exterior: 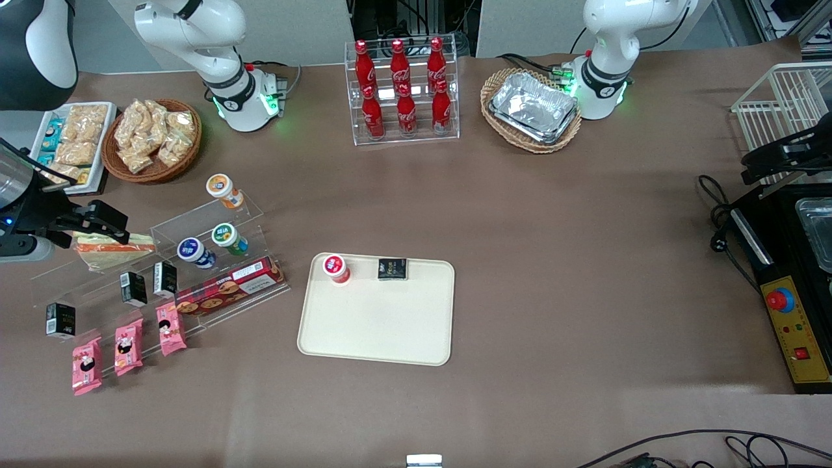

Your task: Place sandwich on tray

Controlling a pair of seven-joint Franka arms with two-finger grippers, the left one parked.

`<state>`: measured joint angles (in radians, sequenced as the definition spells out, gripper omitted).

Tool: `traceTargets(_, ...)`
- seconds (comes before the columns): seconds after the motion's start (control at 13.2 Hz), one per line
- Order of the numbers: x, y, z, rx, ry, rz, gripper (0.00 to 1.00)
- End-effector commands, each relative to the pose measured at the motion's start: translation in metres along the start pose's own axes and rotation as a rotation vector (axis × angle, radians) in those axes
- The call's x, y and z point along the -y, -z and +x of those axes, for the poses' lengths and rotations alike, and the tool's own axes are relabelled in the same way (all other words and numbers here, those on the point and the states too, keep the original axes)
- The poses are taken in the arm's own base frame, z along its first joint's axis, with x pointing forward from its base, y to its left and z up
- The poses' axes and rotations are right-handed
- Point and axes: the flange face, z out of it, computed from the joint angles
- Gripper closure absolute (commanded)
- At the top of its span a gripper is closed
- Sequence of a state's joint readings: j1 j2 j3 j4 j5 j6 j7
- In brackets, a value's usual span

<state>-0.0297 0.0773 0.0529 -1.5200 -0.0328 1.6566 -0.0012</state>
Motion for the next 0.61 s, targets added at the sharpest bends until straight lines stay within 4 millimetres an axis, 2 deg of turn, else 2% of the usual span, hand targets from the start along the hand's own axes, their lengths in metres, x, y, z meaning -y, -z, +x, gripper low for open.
traceTargets(0.0, -0.001, 0.005, 0.0, -0.005, 0.004, 0.003, 0.0)
traceTargets(0.3, -0.013, 0.008, -0.002, -0.009, -0.022, -0.002, 0.0)
traceTargets(0.53, -0.055, 0.007, -0.008, 0.007, -0.176, -0.009, 0.0)
